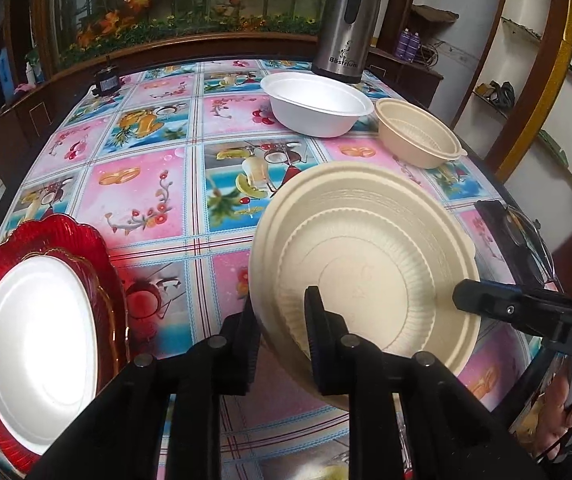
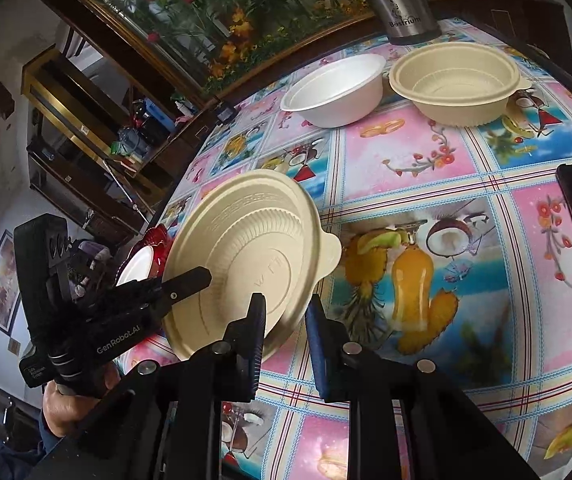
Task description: Organize plates and bowls
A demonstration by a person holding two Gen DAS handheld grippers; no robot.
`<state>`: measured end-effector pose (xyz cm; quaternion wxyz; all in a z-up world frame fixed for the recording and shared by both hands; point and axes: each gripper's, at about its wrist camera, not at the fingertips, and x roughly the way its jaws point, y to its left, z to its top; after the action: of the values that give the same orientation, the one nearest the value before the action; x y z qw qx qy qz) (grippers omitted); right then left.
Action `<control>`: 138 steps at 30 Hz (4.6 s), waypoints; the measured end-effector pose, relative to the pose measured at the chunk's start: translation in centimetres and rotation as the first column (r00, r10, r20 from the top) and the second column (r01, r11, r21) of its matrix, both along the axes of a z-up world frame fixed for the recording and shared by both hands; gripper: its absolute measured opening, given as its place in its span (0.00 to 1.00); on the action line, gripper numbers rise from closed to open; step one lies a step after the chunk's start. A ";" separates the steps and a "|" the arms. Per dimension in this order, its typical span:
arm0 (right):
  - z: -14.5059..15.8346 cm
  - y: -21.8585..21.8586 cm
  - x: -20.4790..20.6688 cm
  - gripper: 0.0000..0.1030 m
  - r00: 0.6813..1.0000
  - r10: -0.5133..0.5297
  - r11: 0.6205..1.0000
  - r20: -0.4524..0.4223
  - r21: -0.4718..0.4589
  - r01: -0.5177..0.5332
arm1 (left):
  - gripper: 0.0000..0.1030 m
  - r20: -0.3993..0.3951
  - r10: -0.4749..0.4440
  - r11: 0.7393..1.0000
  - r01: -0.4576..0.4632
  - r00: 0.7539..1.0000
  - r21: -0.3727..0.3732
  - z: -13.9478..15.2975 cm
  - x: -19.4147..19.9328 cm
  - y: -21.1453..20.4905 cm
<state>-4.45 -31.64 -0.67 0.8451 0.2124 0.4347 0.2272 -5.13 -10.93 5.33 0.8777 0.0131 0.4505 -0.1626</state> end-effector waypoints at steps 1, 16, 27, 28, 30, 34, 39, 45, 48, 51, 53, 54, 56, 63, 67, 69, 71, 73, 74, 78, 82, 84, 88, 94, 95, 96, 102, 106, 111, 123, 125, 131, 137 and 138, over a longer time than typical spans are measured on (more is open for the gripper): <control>0.1 0.2 0.0 0.22 1.000 0.002 1.000 0.001 -0.001 -0.002 | 0.18 0.004 0.002 1.000 -0.002 1.000 0.000 0.1 -0.1 0.1; 1.3 1.6 0.2 0.22 0.999 0.028 1.000 0.032 -0.013 -0.027 | 0.24 0.072 0.020 1.000 -0.020 0.997 -0.003 2.0 -1.1 1.2; 4.1 4.7 0.9 0.22 0.993 0.088 0.996 0.078 -0.029 -0.086 | 0.29 0.121 0.085 0.996 -0.081 0.989 -0.038 4.0 -2.5 5.1; 4.3 5.1 1.1 0.22 0.992 0.096 0.995 0.080 -0.028 -0.094 | 0.29 0.126 0.099 0.995 -0.095 0.987 -0.042 4.2 -2.7 6.0; 4.7 6.5 1.5 0.22 0.989 0.119 0.993 0.085 -0.028 -0.117 | 0.29 0.134 0.125 0.992 -0.120 0.983 -0.047 4.5 -3.2 7.3; 5.3 10.3 2.5 0.22 0.979 0.183 0.983 0.088 -0.033 -0.181 | 0.30 0.155 0.203 0.979 -0.197 0.967 -0.054 5.2 -4.3 11.1; 5.1 15.4 3.2 0.22 0.961 0.265 0.964 0.078 -0.047 -0.262 | 0.30 0.159 0.295 0.955 -0.290 0.942 -0.058 5.3 -5.1 15.5; 3.5 20.2 4.0 0.22 0.940 0.339 0.940 0.032 -0.057 -0.337 | 0.30 0.115 0.367 0.930 -0.361 0.923 -0.072 3.8 -5.3 19.5; 2.6 21.7 4.4 0.22 0.935 0.355 0.932 0.008 -0.073 -0.354 | 0.30 0.089 0.382 0.923 -0.376 0.920 -0.080 2.7 -5.1 20.3; 2.0 22.3 4.5 0.22 0.933 0.359 0.930 -0.006 -0.084 -0.358 | 0.30 0.067 0.389 0.920 -0.383 0.919 -0.087 1.9 -4.9 20.7; 1.7 22.6 4.6 0.22 0.933 0.359 0.929 -0.018 -0.090 -0.359 | 0.30 0.059 0.392 0.918 -0.386 0.918 -0.090 1.5 -4.7 20.9; 1.6 22.6 4.7 0.22 0.933 0.358 0.929 -0.020 -0.090 -0.359 | 0.30 0.056 0.393 0.918 -0.387 0.918 -0.092 1.4 -4.8 20.9; 1.4 22.8 4.7 0.22 0.933 0.360 0.927 -0.025 -0.101 -0.360 | 0.30 0.055 0.394 0.917 -0.388 0.918 -0.093 1.3 -4.7 20.9; 1.3 23.2 4.8 0.24 0.930 0.366 0.923 -0.029 -0.116 -0.367 | 0.30 0.048 0.398 0.915 -0.393 0.916 -0.093 0.9 -4.5 21.0; 1.4 23.1 4.7 0.30 0.930 0.367 0.923 -0.029 -0.113 -0.368 | 0.33 0.043 0.402 0.913 -0.397 0.915 -0.091 0.9 -4.5 21.0; 1.6 22.9 4.6 0.34 0.929 0.369 0.923 -0.022 -0.112 -0.369 | 0.40 0.044 0.404 0.912 -0.399 0.914 -0.094 1.0 -4.5 21.0; 1.8 22.7 4.5 0.35 0.929 0.369 0.924 -0.019 -0.107 -0.368 | 0.46 0.051 0.409 0.910 -0.404 0.911 -0.096 1.1 -4.6 21.0; 2.0 22.3 4.4 0.36 0.931 0.365 0.926 -0.014 -0.096 -0.365 | 0.47 0.057 0.413 0.909 -0.407 0.909 -0.094 1.4 -4.7 21.0; 2.1 22.1 4.4 0.36 0.931 0.364 0.927 -0.011 -0.092 -0.364 | 0.47 0.059 0.413 0.908 -0.407 0.909 -0.094 1.5 -4.8 21.0; 2.5 21.2 4.2 0.37 0.935 0.354 0.933 -0.002 -0.069 -0.353 | 0.48 0.069 0.423 0.904 -0.416 0.904 -0.098 2.0 -5.1 21.1; 2.9 19.4 4.3 0.37 0.945 0.326 0.945 0.006 -0.034 -0.326 | 0.50 0.101 0.423 0.905 -0.412 0.901 -0.108 3.2 -5.7 20.8; 3.0 18.2 4.4 0.37 0.953 0.304 0.952 0.008 -0.019 -0.304 | 0.58 0.125 0.414 0.909 -0.402 0.902 -0.114 3.9 -6.1 20.2; 2.9 15.1 4.8 0.37 0.971 0.241 0.970 0.003 0.015 -0.241 | 0.58 0.170 0.371 0.928 -0.356 0.913 -0.112 5.5 -6.7 18.2; 2.4 9.8 5.5 0.37 0.992 0.129 0.990 -0.007 0.052 -0.129 | 0.59 0.200 0.215 0.976 -0.205 0.956 -0.071 6.6 -6.8 11.8; 2.3 9.0 5.6 0.37 0.993 0.114 0.992 -0.008 0.057 -0.113 | 0.60 0.195 0.175 0.984 -0.166 0.965 -0.061 6.4 -6.7 10.2; 2.2 8.1 5.6 0.37 0.995 0.096 0.994 -0.008 0.060 -0.096 | 0.61 0.189 0.145 0.989 -0.137 0.971 -0.054 6.2 -6.5 9.1; 2.2 2.4 6.2 0.36 1.000 -0.030 0.998 0.001 0.055 0.030 | 0.63 0.066 -0.075 0.997 0.077 0.995 -0.026 1.3 -4.5 0.3; 3.2 0.2 7.3 0.36 0.998 -0.067 0.997 0.017 0.028 0.066 | 0.63 0.003 -0.083 0.995 0.083 0.997 0.055 -2.6 -2.4 -2.6; 5.8 0.0 10.7 0.36 0.997 -0.052 0.997 0.055 -0.053 0.055 | 0.69 -0.002 -0.062 0.995 0.062 0.998 0.073 -3.7 -1.5 -3.2; 3.0 3.4 26.3 0.36 0.991 -0.042 0.985 -0.129 -0.174 0.019 | 0.76 -0.020 -0.053 0.998 0.053 0.998 0.035 -4.1 -1.2 -2.6; 2.4 3.5 27.2 0.36 0.987 -0.040 0.981 -0.157 -0.193 0.009 | 0.76 -0.021 -0.053 0.998 0.053 0.998 0.026 -4.1 -1.2 -2.5; 1.6 4.5 25.3 0.39 0.972 0.078 0.975 -0.224 -0.186 -0.121 | 0.76 -0.020 -0.042 0.999 0.042 0.999 0.019 -4.1 -1.2 -2.2; 1.5 4.3 17.5 0.43 0.954 0.166 0.953 -0.248 -0.207 -0.220 | 0.76 -0.018 -0.005 1.000 0.005 1.000 0.002 -4.0 -1.9 -1.0; 1.6 4.0 16.0 0.43 0.954 0.174 0.949 -0.244 -0.216 -0.228 | 0.76 -0.012 0.000 1.000 0.000 1.000 0.008 -3.9 -2.2 -0.9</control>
<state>11.53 -27.65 0.93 0.7830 0.0864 0.5702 0.2330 -7.35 -11.79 1.39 0.8749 0.0158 0.4566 -0.1608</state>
